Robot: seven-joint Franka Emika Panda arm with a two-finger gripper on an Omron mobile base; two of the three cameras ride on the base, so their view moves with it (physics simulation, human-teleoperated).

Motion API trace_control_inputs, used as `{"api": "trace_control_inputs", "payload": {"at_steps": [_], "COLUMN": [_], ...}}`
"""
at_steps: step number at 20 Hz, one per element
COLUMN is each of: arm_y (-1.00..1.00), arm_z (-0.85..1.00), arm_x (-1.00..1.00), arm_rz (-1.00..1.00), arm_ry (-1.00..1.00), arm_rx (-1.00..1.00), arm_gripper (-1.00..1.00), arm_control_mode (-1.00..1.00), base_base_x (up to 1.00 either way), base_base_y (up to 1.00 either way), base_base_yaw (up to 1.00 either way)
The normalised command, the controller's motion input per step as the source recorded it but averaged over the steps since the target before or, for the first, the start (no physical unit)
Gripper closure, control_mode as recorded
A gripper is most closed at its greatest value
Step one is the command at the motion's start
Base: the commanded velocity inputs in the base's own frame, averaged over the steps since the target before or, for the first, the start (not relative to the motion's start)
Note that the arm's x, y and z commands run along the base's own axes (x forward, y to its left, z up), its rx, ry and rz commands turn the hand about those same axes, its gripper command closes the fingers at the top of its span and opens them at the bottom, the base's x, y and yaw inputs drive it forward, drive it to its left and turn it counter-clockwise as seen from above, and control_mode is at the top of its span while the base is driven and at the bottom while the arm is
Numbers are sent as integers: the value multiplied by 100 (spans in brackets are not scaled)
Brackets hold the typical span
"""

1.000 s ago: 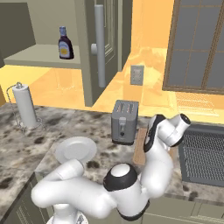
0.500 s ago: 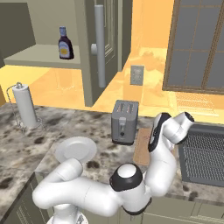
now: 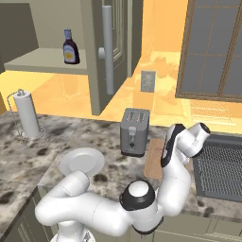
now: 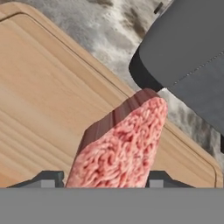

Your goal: Pick the steak from the plate and place it on the cutting board. Then pick the condiment bottle from the cabinet and place it next to the cutting board.

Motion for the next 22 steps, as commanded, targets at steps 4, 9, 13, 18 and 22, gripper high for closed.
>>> {"api": "trace_control_inputs", "payload": {"at_steps": [4, 9, 13, 18, 22], "arm_y": [-8, -8, -4, 0, 0], "arm_z": [-72, -77, -78, -78, -73], "arm_x": [-5, -4, -4, -6, 0], "arm_rz": [7, 7, 6, 7, 8], "arm_ry": [-8, -9, -10, -8, -1], "arm_rx": [0, 0, 0, 0, -4], "arm_gripper": [100, 100, 100, 100, 100], "arm_control_mode": [-100, -100, -100, -100, -100], "base_base_x": [0, 0, 0, 0, 0], "base_base_y": [0, 0, 0, 0, 0], "base_base_yaw": [0, 0, 0, 0, 0]}}
